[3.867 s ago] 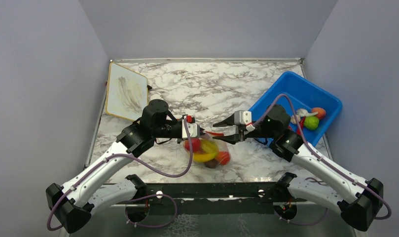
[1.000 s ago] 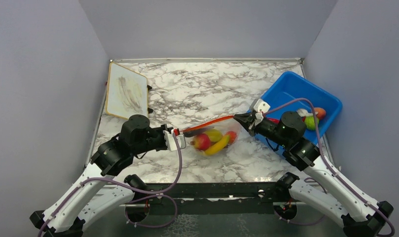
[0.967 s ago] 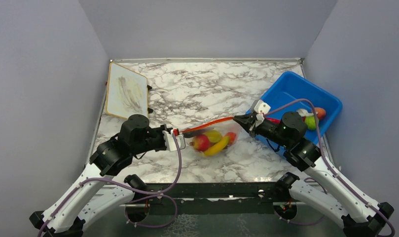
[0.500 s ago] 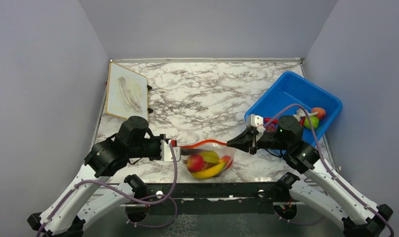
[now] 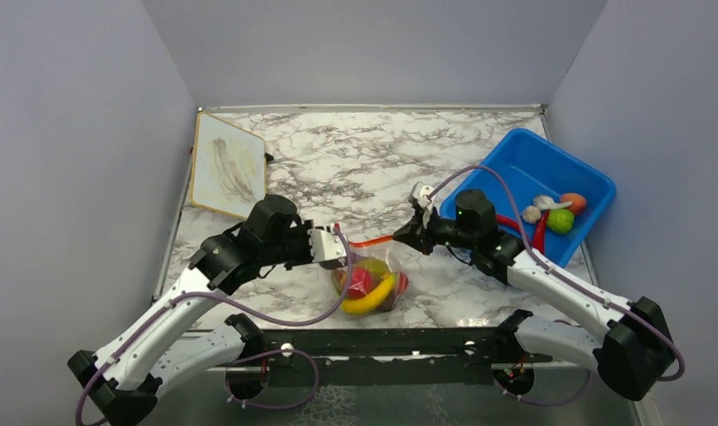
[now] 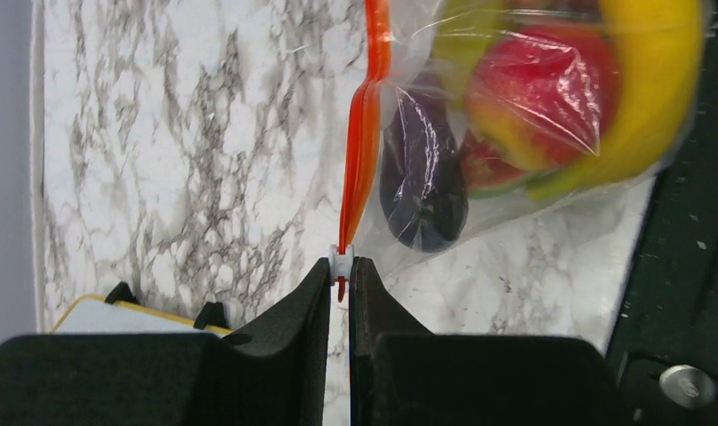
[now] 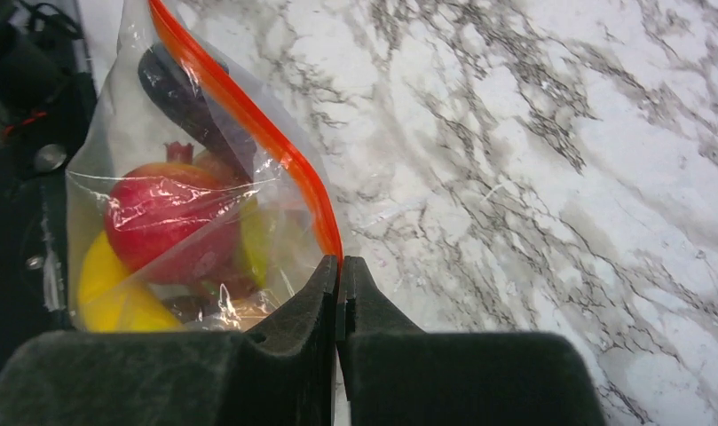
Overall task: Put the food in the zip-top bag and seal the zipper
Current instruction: Place the zipper food storage bag at the center of the board, then reset both arms
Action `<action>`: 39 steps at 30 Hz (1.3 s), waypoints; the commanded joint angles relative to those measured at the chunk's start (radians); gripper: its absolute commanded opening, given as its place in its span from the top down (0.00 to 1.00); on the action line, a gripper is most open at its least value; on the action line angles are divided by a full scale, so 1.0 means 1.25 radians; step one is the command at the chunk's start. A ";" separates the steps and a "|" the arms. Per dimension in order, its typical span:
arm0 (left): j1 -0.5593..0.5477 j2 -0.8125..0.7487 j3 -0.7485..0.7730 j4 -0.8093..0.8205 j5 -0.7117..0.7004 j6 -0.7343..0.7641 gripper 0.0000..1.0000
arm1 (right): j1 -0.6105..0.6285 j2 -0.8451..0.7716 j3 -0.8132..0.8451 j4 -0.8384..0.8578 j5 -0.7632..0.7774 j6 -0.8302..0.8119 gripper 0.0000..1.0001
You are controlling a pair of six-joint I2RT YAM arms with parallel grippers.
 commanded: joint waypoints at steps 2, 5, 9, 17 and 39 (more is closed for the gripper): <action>0.004 0.056 -0.075 0.263 -0.265 -0.076 0.86 | -0.017 0.098 0.059 0.150 0.111 -0.019 0.99; 0.023 0.120 -0.077 0.326 -0.311 -0.098 0.83 | -0.036 0.184 0.099 0.196 0.123 -0.015 0.99; 0.060 0.205 -0.036 0.343 -0.327 -0.160 0.77 | -0.066 0.283 0.143 0.231 0.146 0.005 0.98; 0.101 0.250 0.003 0.365 -0.360 -0.263 0.38 | -0.099 0.380 0.230 0.213 0.181 0.029 0.58; 0.116 0.099 0.000 0.503 -0.316 -0.675 0.01 | -0.099 0.008 0.251 -0.203 0.346 0.361 0.00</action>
